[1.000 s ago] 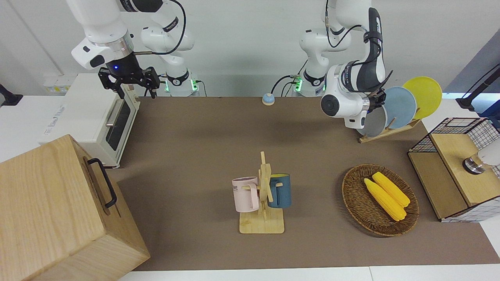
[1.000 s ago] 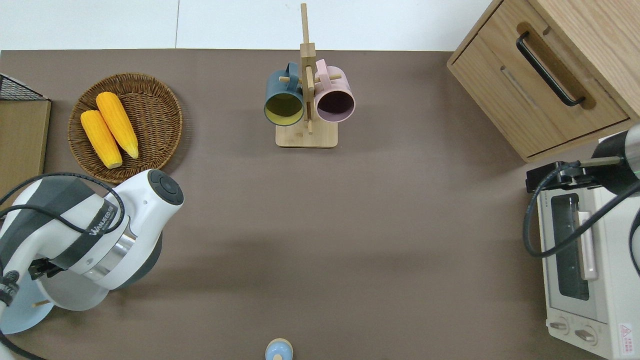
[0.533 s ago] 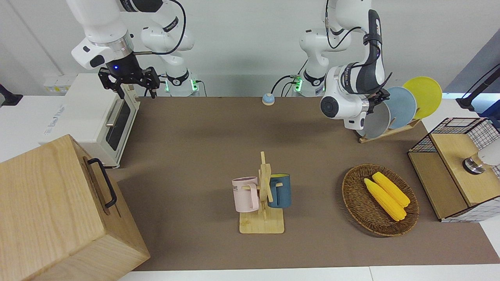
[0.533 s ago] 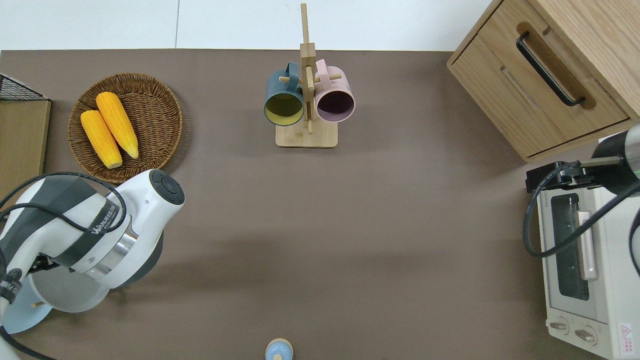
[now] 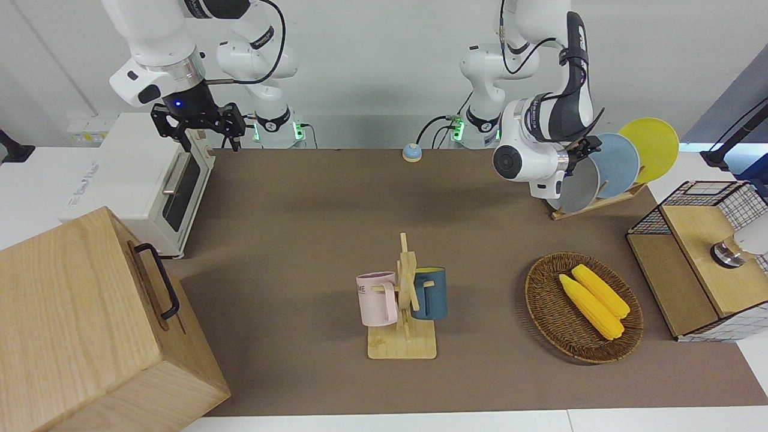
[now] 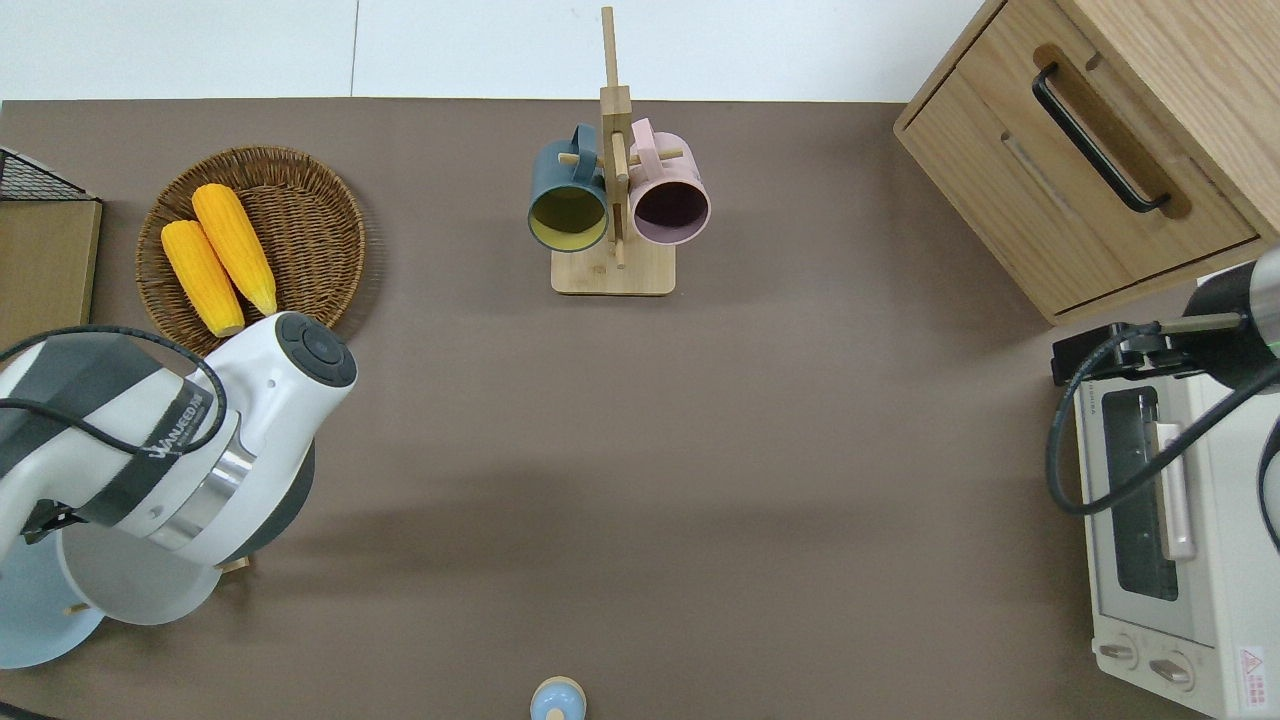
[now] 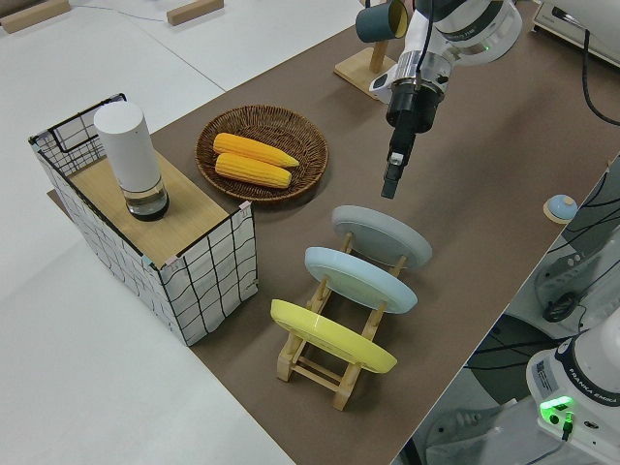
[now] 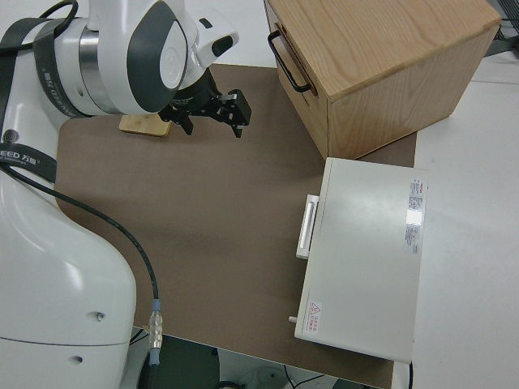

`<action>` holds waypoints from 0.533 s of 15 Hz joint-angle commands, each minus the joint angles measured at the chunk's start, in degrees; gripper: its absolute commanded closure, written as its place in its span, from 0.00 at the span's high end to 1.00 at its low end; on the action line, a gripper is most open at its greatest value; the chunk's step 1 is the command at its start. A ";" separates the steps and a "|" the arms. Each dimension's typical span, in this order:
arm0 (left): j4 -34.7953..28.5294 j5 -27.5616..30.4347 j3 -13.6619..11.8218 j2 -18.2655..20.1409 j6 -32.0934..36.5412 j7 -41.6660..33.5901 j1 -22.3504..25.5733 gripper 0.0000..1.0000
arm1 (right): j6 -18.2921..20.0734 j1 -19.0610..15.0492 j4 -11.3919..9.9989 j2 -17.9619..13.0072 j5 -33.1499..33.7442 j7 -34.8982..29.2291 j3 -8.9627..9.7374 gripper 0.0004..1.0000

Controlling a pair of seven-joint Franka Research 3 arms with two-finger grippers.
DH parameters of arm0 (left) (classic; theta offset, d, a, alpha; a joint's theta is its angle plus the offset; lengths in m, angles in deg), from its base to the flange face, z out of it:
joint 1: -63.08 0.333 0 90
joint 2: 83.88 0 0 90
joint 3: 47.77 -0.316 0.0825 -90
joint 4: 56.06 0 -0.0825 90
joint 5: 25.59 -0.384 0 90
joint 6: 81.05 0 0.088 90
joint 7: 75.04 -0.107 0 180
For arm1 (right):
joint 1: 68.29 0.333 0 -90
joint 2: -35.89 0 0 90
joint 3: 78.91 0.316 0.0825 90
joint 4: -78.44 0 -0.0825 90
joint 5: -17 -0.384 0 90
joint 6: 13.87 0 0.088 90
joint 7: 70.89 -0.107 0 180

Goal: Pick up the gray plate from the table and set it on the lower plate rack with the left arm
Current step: 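Open the left gripper and withdraw it away from the rack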

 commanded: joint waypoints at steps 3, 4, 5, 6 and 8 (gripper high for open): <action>9.66 10.59 -0.52 1.15 -0.24 -4.03 -0.39 1.00 | 0.05 0.41 0.37 0.02 -0.15 -0.22 -0.34 0.98; 11.33 12.52 -0.69 1.24 -0.24 -4.73 -0.39 1.00 | 0.05 0.41 0.37 0.02 -0.15 -0.22 -0.34 0.98; 12.82 14.54 -0.95 1.33 -0.33 -5.17 -0.30 1.00 | 0.05 0.41 0.37 0.02 -0.15 -0.22 -0.34 0.98; 15.28 16.91 -1.04 1.42 -0.33 -5.53 -0.30 1.00 | 0.05 0.41 0.37 0.11 -0.15 -0.22 -0.34 0.98; 20.55 22.18 -1.39 1.33 -0.33 -6.93 -0.21 1.00 | 0.05 0.41 0.37 0.02 -0.15 -0.22 -0.34 0.98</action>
